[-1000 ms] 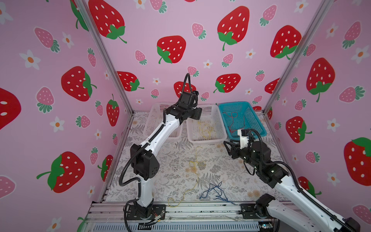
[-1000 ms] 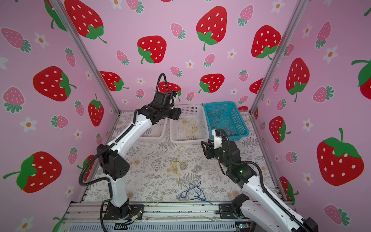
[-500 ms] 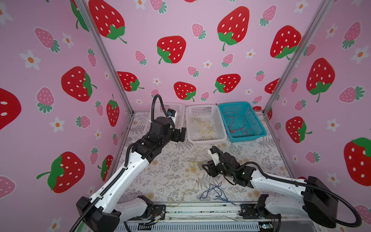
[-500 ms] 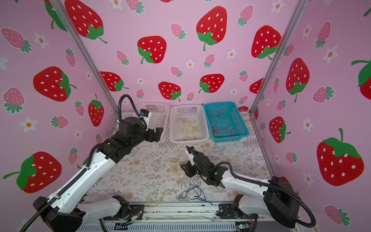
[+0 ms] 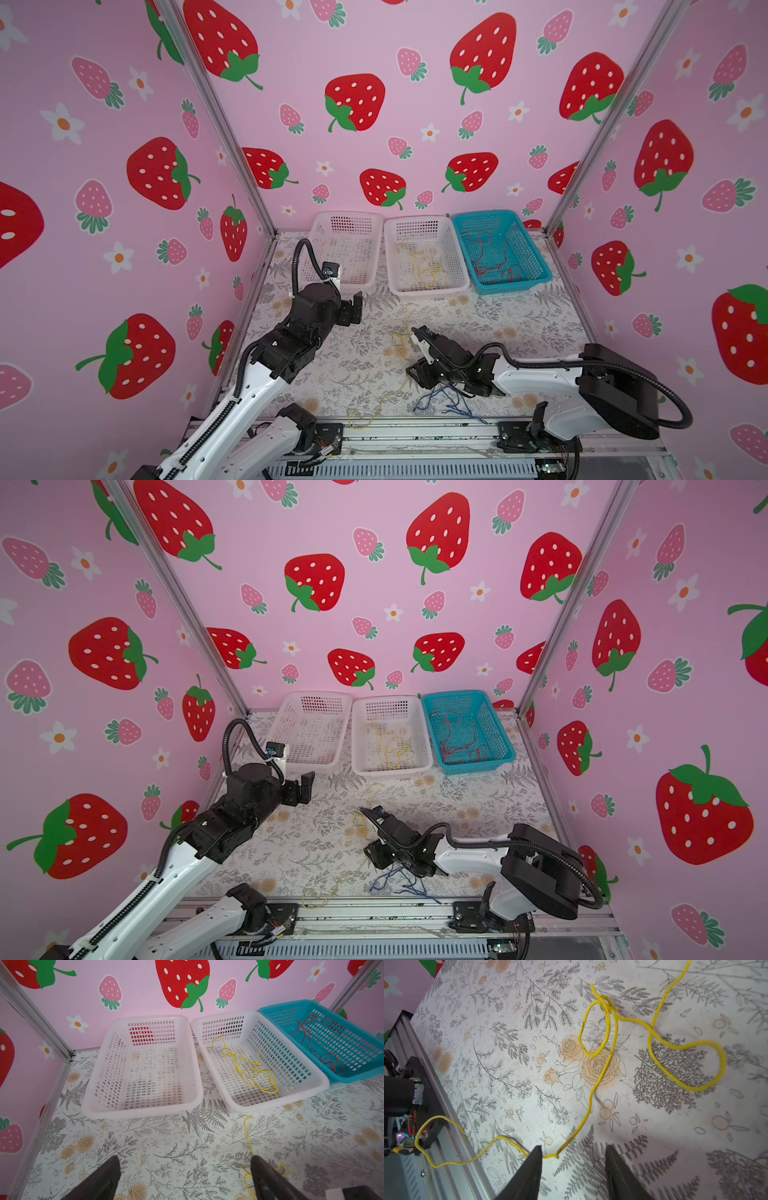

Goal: Untangle the cables

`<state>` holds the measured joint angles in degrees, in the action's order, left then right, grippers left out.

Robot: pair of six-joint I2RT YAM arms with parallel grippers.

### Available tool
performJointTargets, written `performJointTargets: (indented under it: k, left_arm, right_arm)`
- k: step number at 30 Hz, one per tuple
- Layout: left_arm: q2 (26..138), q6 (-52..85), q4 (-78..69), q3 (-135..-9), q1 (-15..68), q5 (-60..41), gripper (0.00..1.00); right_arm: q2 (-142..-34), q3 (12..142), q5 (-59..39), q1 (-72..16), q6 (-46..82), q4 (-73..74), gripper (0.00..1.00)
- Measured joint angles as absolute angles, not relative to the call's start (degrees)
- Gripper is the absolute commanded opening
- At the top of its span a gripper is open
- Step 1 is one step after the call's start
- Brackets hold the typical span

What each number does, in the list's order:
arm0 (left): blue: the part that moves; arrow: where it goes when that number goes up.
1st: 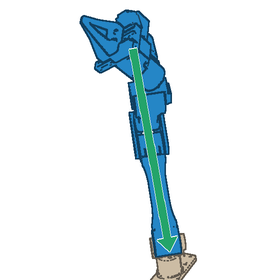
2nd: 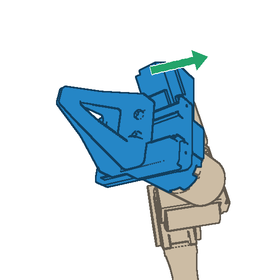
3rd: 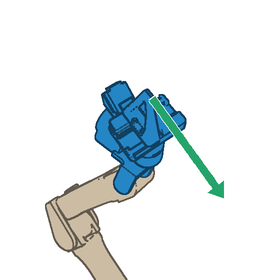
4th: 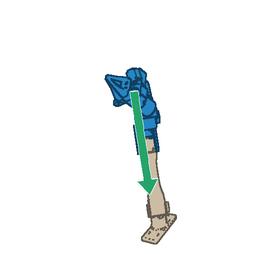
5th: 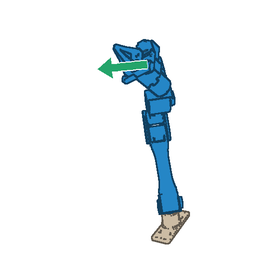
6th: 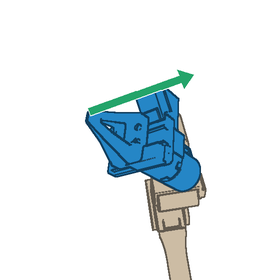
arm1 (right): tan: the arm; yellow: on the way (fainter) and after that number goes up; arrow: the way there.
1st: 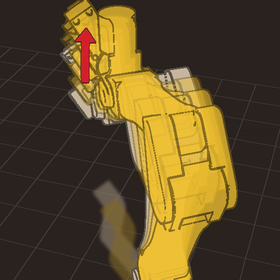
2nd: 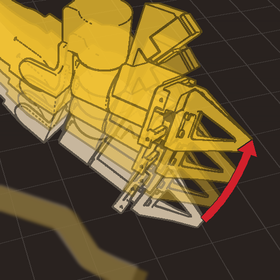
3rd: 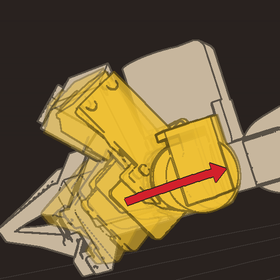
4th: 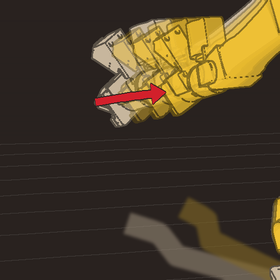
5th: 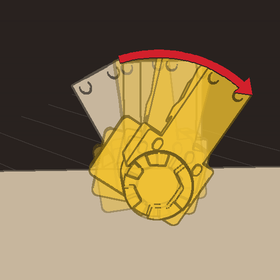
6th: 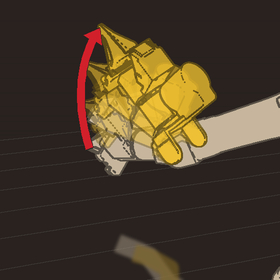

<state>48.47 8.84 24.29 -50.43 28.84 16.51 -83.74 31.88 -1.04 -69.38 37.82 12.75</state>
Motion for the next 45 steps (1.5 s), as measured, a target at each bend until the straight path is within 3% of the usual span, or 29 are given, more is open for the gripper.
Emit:
performJointTargets:
  k: [5, 12, 18, 34, 45]
  left_arm:
    - [48.29, 8.82, 23.38, -49.95, 28.58, 16.49, 0.99]
    - [47.59, 8.78, 22.39, -48.64, 28.34, 16.45, 0.99]
    - [47.51, 8.78, 22.26, -48.51, 28.16, 16.01, 0.99]
    - [48.14, 8.97, 22.02, -48.51, 27.46, 13.82, 0.99]
    - [43.99, 14.90, 20.45, -47.83, 27.27, 1.04, 0.99]
  right_arm:
    - [-87.74, 33.56, -0.40, -71.55, 38.74, 12.69, 0.46]
    - [-89.30, 34.41, 1.43, -71.83, 39.88, 12.45, 0.14]
    - [-87.88, 35.48, 4.69, -71.88, 39.46, 10.22, 0.00]
    - [-68.93, 50.92, 19.00, -70.83, 25.54, -11.42, 0.00]
    - [-58.26, 50.39, 6.24, -60.20, 20.64, -16.03, 0.00]
